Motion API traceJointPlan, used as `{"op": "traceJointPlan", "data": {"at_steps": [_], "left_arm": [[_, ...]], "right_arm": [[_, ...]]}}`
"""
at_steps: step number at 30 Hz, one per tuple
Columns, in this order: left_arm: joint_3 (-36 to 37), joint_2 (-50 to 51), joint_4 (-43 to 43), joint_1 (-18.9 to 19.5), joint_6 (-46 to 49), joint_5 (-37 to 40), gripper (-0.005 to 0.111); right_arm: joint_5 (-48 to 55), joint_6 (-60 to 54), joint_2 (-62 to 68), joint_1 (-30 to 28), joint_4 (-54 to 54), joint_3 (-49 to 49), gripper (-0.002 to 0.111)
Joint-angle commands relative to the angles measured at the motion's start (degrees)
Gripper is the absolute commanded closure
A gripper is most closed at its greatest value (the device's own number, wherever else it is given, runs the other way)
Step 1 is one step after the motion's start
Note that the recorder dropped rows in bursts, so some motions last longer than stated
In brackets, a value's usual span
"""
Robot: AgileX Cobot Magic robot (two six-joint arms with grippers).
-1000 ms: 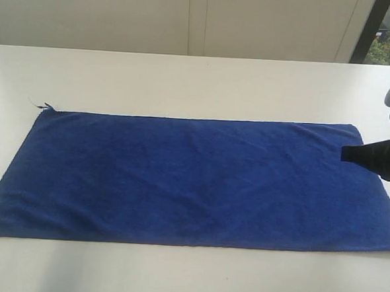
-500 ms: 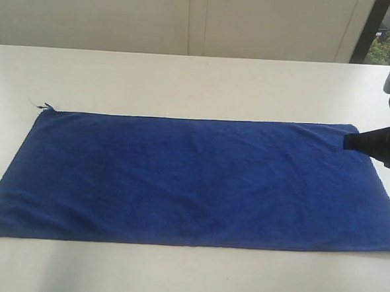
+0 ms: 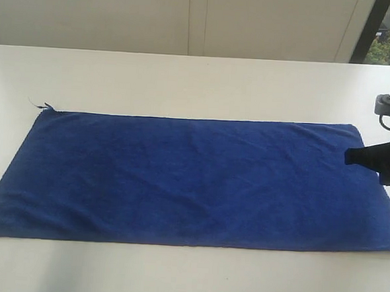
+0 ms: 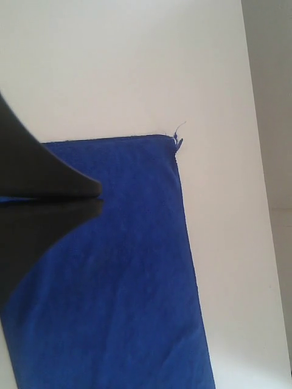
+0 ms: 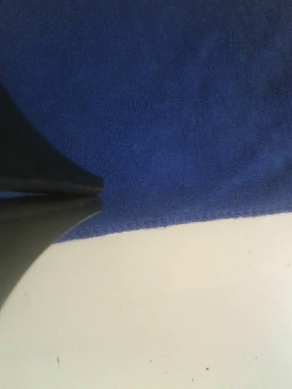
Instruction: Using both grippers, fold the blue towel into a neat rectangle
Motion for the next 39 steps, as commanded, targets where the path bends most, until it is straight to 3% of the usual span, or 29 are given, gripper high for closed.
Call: {"op": "traceJointPlan", "data": {"at_steps": [1, 7, 16, 22, 25, 33, 39], "left_arm": [[0.36, -0.39, -0.62, -0.01, 0.18, 0.10, 0.107], [0.36, -0.39, -0.62, -0.01, 0.18, 0.10, 0.107], [0.36, -0.39, -0.62, -0.01, 0.18, 0.10, 0.107], [0.36, -0.39, -0.62, -0.01, 0.18, 0.10, 0.107], [0.36, -0.39, -0.62, -0.01, 0.18, 0.10, 0.107], [0.36, -0.39, -0.62, -0.01, 0.18, 0.10, 0.107], [0.36, -0.39, -0.62, -0.01, 0.18, 0.10, 0.107]], "right_arm": [[-0.25, -2.25, 0.70, -1.27, 1.83, -0.84, 0.108], [0.52, -3.47, 5.23, -2.34, 3.81, -5.32, 0.108], [17.44, -16.99, 10.96, -3.43, 14.68, -20.23, 0.108], [15.38, -17.91, 12.74, -5.64, 15.05, -20.47, 0.108], [14.28, -18.17, 13.91, -5.64, 15.05, -20.47, 0.101], [12.38, -19.37, 17.49, -5.53, 15.05, -20.47, 0.068], [9.89, -19.37, 19.79, -5.53, 15.05, -20.47, 0.064]]}}
